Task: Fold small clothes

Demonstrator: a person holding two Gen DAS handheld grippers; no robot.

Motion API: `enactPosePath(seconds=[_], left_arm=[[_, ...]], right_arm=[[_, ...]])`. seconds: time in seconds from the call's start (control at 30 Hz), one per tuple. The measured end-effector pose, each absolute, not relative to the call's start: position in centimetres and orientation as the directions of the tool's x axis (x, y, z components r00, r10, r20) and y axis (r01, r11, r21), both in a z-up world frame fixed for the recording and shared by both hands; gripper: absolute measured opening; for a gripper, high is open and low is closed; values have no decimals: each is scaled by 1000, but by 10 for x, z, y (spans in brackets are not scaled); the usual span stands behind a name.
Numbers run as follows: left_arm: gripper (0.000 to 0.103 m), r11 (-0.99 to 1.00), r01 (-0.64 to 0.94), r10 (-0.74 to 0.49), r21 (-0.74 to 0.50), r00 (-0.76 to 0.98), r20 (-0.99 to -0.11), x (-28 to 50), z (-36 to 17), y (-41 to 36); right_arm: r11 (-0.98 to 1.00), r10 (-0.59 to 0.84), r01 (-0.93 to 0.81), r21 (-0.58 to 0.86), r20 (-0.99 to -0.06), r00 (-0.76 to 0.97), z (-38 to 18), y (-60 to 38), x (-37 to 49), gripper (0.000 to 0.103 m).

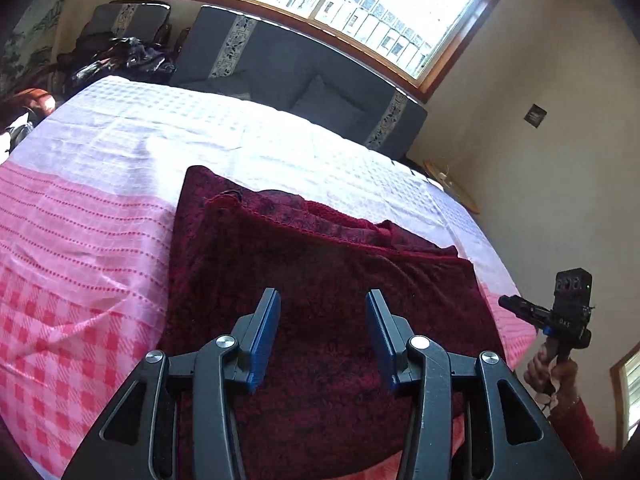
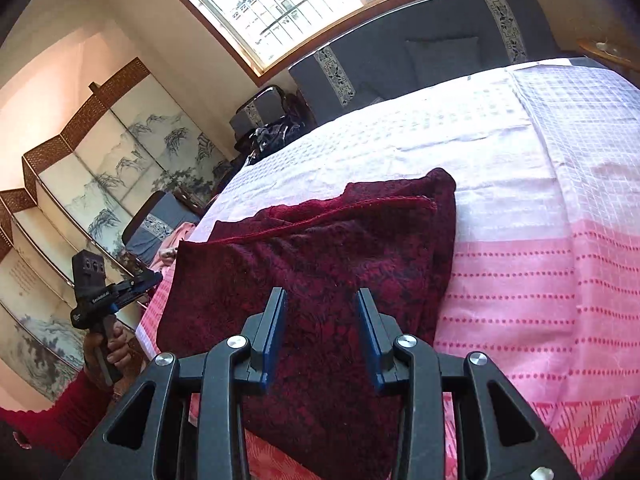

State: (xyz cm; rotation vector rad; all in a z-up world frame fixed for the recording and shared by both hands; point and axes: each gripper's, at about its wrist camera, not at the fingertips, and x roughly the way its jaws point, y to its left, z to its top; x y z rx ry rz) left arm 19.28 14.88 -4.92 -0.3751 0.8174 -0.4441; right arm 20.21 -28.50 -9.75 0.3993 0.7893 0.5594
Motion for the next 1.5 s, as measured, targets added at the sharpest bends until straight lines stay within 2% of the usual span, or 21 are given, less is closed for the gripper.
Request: enactPosePath(seconds=[0.13,0.2,0.3,0.37,0.43,0.63,0.7,0.77,0.83,0.9,1.0,1.1,1.23,1.5], left_arm=[[45,888,188,-434,-419,644,-630,239,-63,140],[45,891,118,-396,-438,675,-623,259,-74,157],[45,895,23,-345,-445,668,-660,274,-100,179],[45,892,14,-346,-453,665,-662,272,-117,183],[45,892,18,-342,-452,682,-646,271,-121,184],[45,938,22,-264,-346,690,-674,269,-117,168],[45,942,40,-263,-334,708,-656,260,-107,166],[47,932,41,-270,-359,739,-617,245,-93,168],[58,915,42,-291,-401,759,-583,226,-82,170],[62,927,38,-263,-372,774,-576,209,-76,169],[69,969,21,-166,-244,791,-588,190,-80,163],[69,986,-13,-97,-169,774,-626,186,-99,165],[69,972,-50,-120,-231,737,-665,189,-121,178],[71,974,-96,-81,-205,699,-711,195,-125,178]], right_arm=[[801,591,-323,504,-585,555,-103,-268,241,34],[819,565,-283,500,-612,553,-115,-272,259,34],[829,538,-211,517,-639,550,-136,-285,278,32],[835,522,-159,527,-665,534,-151,-289,285,24],[828,528,-153,540,-659,535,-159,-290,284,22],[841,507,-162,516,-647,569,-157,-291,276,20],[870,456,-160,466,-640,619,-141,-292,262,26],[900,411,-186,394,-623,666,-121,-288,239,26],[917,389,-225,330,-607,693,-104,-279,210,26],[925,380,-274,264,-591,712,-94,-266,178,26],[927,371,-327,184,-590,717,-98,-247,138,27],[942,304,-325,86,-635,711,-121,-231,120,27],[961,232,-272,49,-678,698,-149,-232,117,27],[966,209,-255,33,-680,703,-155,-234,118,25]])
